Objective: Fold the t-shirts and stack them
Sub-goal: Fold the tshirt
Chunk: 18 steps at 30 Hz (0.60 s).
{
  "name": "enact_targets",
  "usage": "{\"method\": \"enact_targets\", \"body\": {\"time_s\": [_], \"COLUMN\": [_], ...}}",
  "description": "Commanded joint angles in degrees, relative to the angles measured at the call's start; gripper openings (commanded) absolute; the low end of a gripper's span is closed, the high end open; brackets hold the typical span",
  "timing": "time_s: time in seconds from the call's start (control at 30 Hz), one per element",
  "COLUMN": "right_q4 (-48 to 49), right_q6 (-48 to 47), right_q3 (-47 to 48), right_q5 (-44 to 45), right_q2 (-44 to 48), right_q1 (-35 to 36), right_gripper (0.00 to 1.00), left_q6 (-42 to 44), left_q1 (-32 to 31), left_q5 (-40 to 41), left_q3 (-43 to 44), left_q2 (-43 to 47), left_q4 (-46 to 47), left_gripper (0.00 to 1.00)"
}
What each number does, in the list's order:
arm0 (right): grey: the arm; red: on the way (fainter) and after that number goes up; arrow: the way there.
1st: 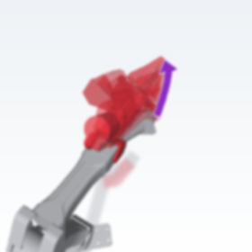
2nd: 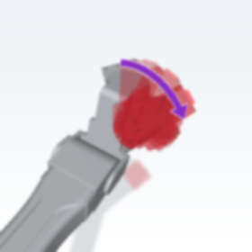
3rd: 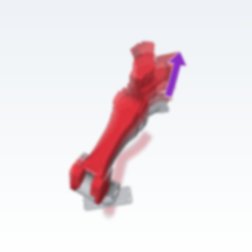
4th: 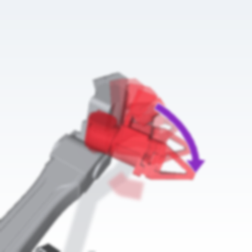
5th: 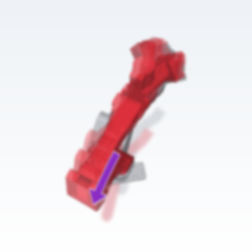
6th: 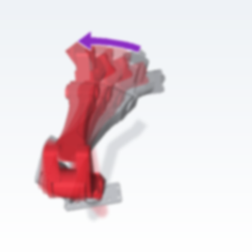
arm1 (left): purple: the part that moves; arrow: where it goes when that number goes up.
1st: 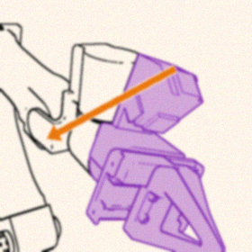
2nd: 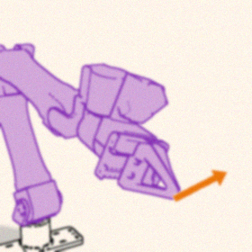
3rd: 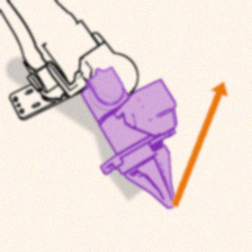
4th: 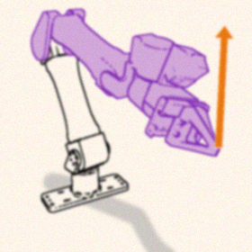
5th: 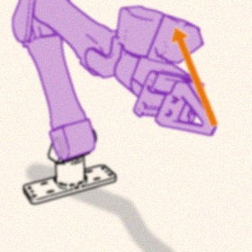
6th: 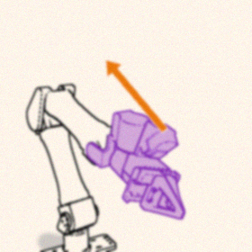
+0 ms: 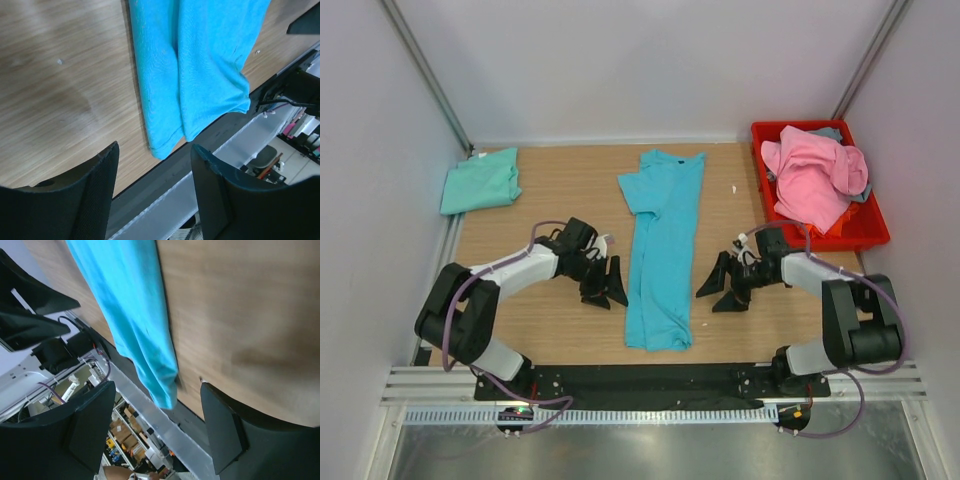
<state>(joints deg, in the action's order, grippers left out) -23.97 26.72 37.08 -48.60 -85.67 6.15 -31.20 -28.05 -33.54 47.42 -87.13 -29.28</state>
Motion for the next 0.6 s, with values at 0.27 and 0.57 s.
{"method": "enact_targets", "body": {"time_s": [0.27,0.57], "right_q4": [-18.3,-12.2], "right_q6": [6.7,10.5], "right_q3": [-7.5,-8.3], "right_q5": [6.6,8.6], "right_q2": [14.6,7.9], "right_q1": [4.9,7.5], "right_gripper": [0.72,0.68], "left_q6": [-8.9,-14.8], "left_q1": [0.2,-0.4], "left_q5": [-7.9,-7.3], "left_q3": [-7.7,-11.6], "left_q2": [0.5,-1.6], "left_q4": [4.8,9.8], "left_gripper": [0.6,0.47]}}
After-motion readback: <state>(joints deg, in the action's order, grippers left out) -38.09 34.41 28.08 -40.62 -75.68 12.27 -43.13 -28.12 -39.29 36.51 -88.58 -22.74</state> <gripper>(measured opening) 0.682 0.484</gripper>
